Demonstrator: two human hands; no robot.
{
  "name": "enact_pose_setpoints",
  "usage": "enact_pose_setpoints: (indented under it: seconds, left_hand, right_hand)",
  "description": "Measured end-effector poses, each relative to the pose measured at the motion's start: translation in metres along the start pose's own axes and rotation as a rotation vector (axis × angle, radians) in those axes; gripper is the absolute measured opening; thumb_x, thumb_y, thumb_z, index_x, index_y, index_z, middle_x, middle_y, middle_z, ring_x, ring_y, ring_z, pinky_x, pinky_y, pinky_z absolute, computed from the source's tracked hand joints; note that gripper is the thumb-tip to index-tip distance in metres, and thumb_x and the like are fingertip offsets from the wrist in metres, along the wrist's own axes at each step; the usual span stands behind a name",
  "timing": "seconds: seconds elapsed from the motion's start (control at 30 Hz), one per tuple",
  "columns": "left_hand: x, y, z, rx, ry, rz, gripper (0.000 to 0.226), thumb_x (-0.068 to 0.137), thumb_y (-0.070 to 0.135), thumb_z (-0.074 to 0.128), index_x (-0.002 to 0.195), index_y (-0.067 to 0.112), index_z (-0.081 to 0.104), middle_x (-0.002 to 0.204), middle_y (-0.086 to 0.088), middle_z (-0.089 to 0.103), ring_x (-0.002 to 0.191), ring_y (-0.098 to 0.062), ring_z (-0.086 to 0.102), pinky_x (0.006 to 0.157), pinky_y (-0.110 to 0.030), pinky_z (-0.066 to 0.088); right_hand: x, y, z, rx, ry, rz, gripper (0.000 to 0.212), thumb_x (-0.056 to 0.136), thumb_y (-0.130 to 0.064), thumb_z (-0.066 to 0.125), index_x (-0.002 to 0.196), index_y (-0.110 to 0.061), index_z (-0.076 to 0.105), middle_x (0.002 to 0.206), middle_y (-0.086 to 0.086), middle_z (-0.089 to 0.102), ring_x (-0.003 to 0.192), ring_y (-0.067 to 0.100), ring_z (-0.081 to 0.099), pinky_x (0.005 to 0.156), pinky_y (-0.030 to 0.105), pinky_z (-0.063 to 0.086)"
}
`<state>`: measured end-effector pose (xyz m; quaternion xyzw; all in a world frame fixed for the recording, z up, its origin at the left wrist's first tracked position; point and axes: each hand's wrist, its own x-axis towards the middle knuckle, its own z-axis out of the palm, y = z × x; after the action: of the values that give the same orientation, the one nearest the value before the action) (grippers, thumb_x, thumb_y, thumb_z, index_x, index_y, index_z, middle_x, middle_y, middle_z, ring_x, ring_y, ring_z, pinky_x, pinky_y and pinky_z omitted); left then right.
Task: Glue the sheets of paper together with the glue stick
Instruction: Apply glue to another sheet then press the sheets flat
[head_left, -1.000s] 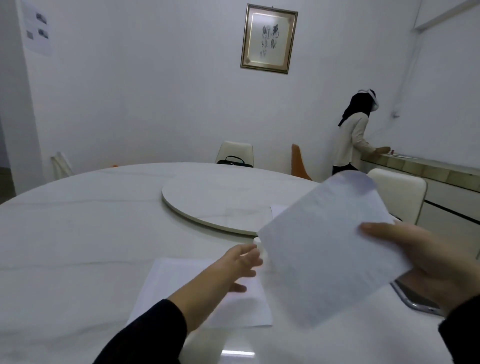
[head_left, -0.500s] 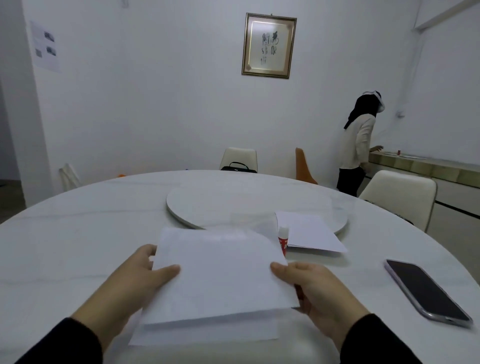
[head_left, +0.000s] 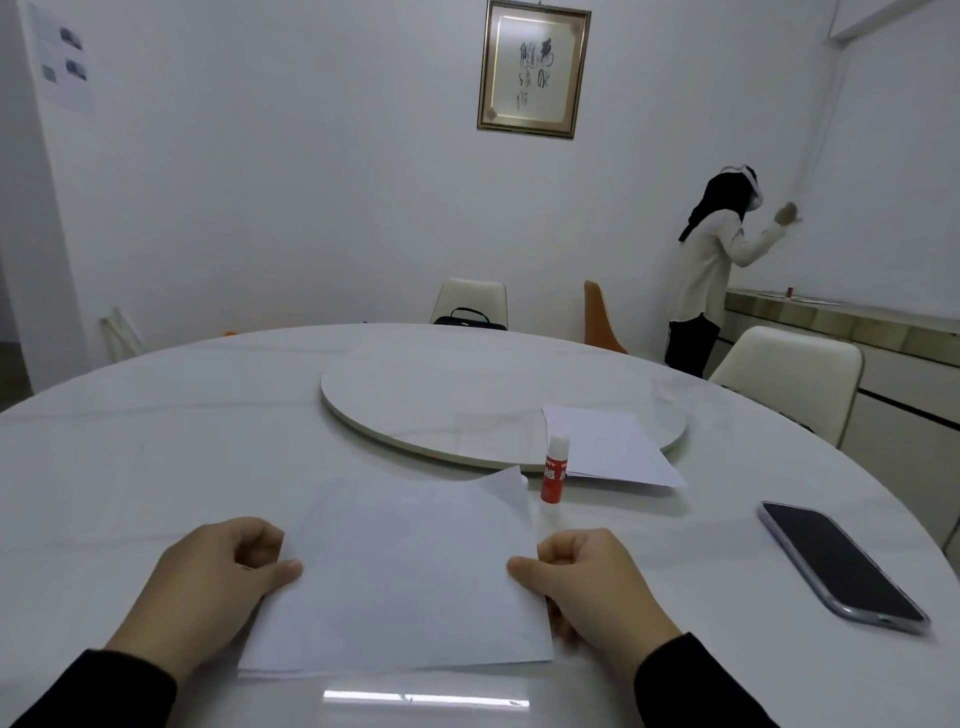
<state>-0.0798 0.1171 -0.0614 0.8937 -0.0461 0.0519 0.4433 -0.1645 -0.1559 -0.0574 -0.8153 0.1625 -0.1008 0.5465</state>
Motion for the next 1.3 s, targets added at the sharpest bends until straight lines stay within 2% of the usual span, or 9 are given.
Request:
enact_pose_setpoints:
  seconds: [0.2, 0.47, 0.83, 1.1, 1.13, 1.2, 1.3]
  left_hand:
    - [-0.001, -0.002, 0.002, 0.101, 0.013, 0.047, 0.014, 0.072, 0.015, 0.078, 0.071, 0.02, 0.065, 0.073, 0.001, 0.067, 0.07, -0.016, 0.063, 0.062, -0.027, 0.039]
    - [-0.003, 0.0, 0.004, 0.131, 0.019, 0.1, 0.019, 0.07, 0.014, 0.079, 0.067, 0.022, 0.062, 0.067, 0.003, 0.064, 0.066, -0.013, 0.058, 0.059, -0.02, 0.036]
    - [-0.007, -0.002, 0.005, 0.2, 0.033, 0.154, 0.019, 0.071, 0.014, 0.078, 0.066, 0.019, 0.06, 0.068, 0.001, 0.064, 0.066, -0.014, 0.057, 0.059, -0.015, 0.037]
    - [-0.008, -0.002, 0.01, 0.255, 0.05, 0.167, 0.015, 0.071, 0.013, 0.076, 0.069, 0.015, 0.061, 0.067, 0.001, 0.064, 0.067, -0.015, 0.058, 0.058, -0.019, 0.039]
    - [-0.008, -0.001, 0.012, 0.276, 0.052, 0.165, 0.014, 0.072, 0.013, 0.075, 0.073, 0.015, 0.061, 0.069, 0.002, 0.063, 0.067, -0.015, 0.057, 0.058, -0.02, 0.038]
    - [-0.006, -0.001, 0.014, 0.309, 0.046, 0.136, 0.02, 0.075, 0.015, 0.073, 0.092, 0.016, 0.062, 0.081, 0.002, 0.061, 0.072, -0.015, 0.055, 0.063, -0.024, 0.037]
    - [-0.002, -0.001, 0.018, 0.453, 0.056, 0.121, 0.048, 0.081, 0.023, 0.067, 0.125, 0.015, 0.049, 0.112, -0.003, 0.054, 0.101, -0.02, 0.053, 0.087, -0.027, 0.04]
  right_hand:
    - [0.002, 0.002, 0.001, -0.076, 0.014, -0.013, 0.029, 0.073, -0.022, 0.073, 0.052, -0.016, 0.055, 0.039, -0.007, 0.053, 0.03, 0.012, 0.048, 0.032, 0.017, 0.035]
    - [0.002, 0.0, 0.001, -0.122, -0.001, -0.007, 0.02, 0.077, -0.02, 0.072, 0.063, -0.011, 0.059, 0.06, 0.007, 0.062, 0.032, 0.012, 0.05, 0.034, 0.017, 0.038]
    - [0.003, 0.003, 0.002, -0.172, 0.008, -0.014, 0.028, 0.077, -0.02, 0.072, 0.06, -0.014, 0.051, 0.057, 0.005, 0.057, 0.035, 0.011, 0.049, 0.037, 0.018, 0.041]
    - [0.004, 0.006, 0.006, -0.216, 0.06, -0.043, 0.03, 0.074, -0.021, 0.073, 0.055, -0.016, 0.05, 0.05, -0.002, 0.053, 0.031, 0.008, 0.046, 0.036, 0.017, 0.041]
    - [0.004, 0.006, 0.007, -0.228, 0.077, -0.047, 0.027, 0.072, -0.021, 0.074, 0.056, -0.016, 0.052, 0.051, -0.002, 0.054, 0.034, 0.008, 0.047, 0.037, 0.018, 0.042]
    - [0.004, 0.007, 0.008, -0.266, 0.12, -0.064, 0.022, 0.069, -0.024, 0.074, 0.059, -0.016, 0.057, 0.055, -0.004, 0.057, 0.042, 0.009, 0.051, 0.042, 0.02, 0.045]
    - [0.001, 0.007, 0.01, -0.484, 0.208, -0.13, 0.021, 0.072, -0.037, 0.072, 0.074, -0.023, 0.058, 0.071, -0.009, 0.059, 0.063, 0.006, 0.055, 0.057, 0.015, 0.044]
